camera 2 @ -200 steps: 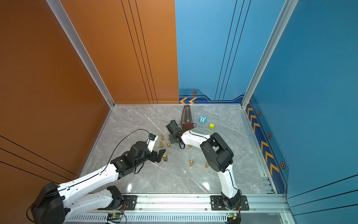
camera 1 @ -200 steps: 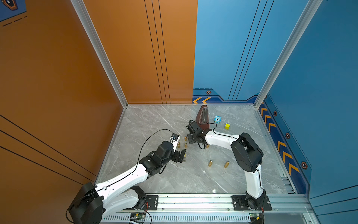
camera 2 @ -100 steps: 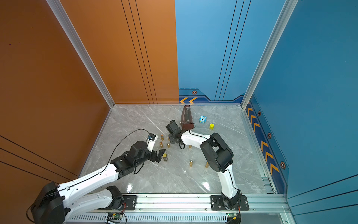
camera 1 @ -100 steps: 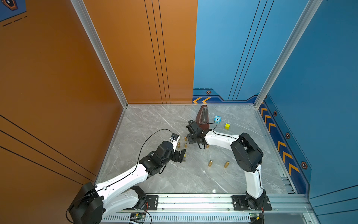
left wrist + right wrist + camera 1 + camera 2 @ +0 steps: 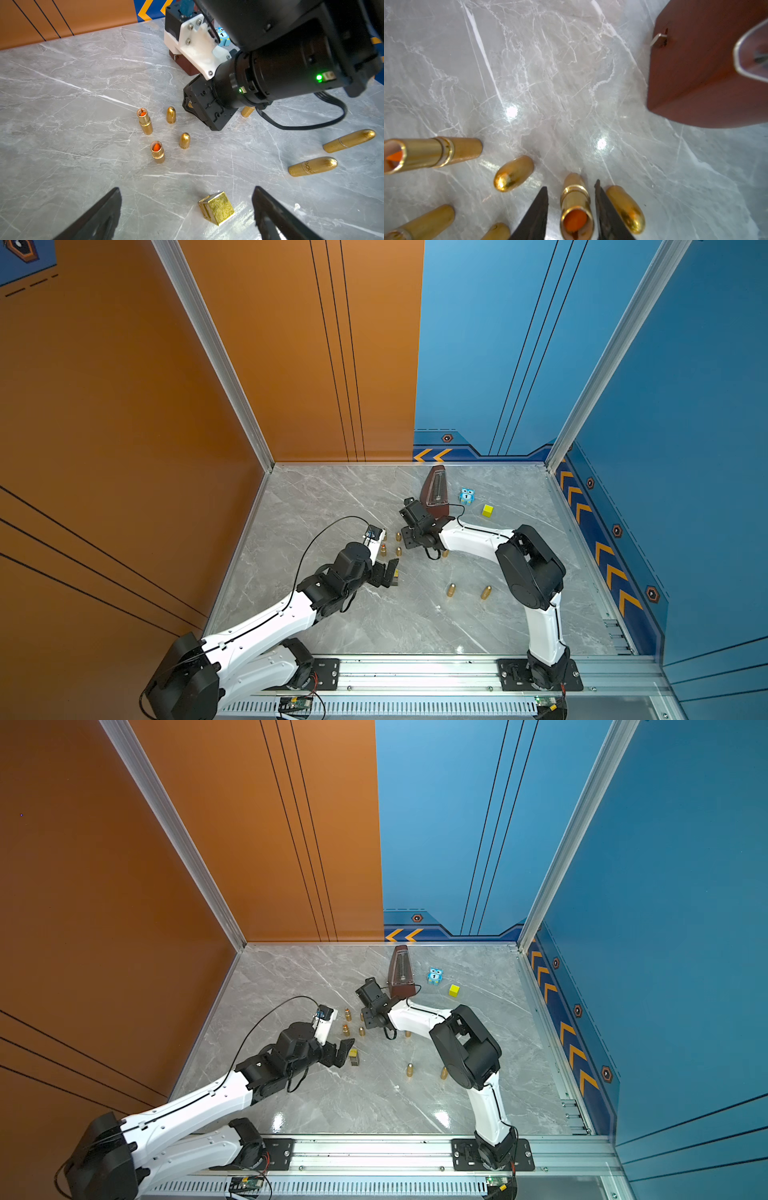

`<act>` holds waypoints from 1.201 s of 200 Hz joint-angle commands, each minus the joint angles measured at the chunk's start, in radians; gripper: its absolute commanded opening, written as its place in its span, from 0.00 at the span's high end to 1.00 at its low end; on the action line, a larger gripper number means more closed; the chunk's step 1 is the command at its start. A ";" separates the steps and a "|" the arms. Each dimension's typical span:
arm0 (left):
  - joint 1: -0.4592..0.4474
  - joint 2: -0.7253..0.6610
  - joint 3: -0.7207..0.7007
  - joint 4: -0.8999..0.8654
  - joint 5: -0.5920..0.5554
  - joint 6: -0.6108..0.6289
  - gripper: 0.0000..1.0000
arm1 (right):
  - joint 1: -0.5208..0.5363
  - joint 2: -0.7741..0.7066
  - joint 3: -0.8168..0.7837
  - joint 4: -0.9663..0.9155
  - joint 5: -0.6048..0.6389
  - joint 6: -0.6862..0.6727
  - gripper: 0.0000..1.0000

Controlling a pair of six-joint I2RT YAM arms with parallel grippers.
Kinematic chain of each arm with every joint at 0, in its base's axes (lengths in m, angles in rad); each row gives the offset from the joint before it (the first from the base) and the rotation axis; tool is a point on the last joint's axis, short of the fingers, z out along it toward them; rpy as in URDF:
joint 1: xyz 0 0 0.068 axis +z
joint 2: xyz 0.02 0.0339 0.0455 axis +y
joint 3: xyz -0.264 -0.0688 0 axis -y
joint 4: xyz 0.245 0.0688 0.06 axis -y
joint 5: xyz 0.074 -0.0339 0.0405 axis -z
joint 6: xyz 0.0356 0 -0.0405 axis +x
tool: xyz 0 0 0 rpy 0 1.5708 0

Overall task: Open the lipstick cap
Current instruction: Place the lipstick at the center of the board, then pick up the lipstick at the center of the board.

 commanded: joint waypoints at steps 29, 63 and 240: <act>0.008 -0.021 0.000 -0.002 0.014 -0.016 0.01 | 0.005 -0.213 -0.057 -0.048 -0.018 0.008 0.55; -0.007 -0.015 0.018 -0.003 0.027 -0.017 0.01 | -0.025 -0.313 -0.067 -0.179 0.016 0.064 0.49; -0.166 0.157 0.120 0.017 -0.039 -0.017 0.01 | -0.172 -0.231 -0.198 -0.274 -0.142 0.169 0.44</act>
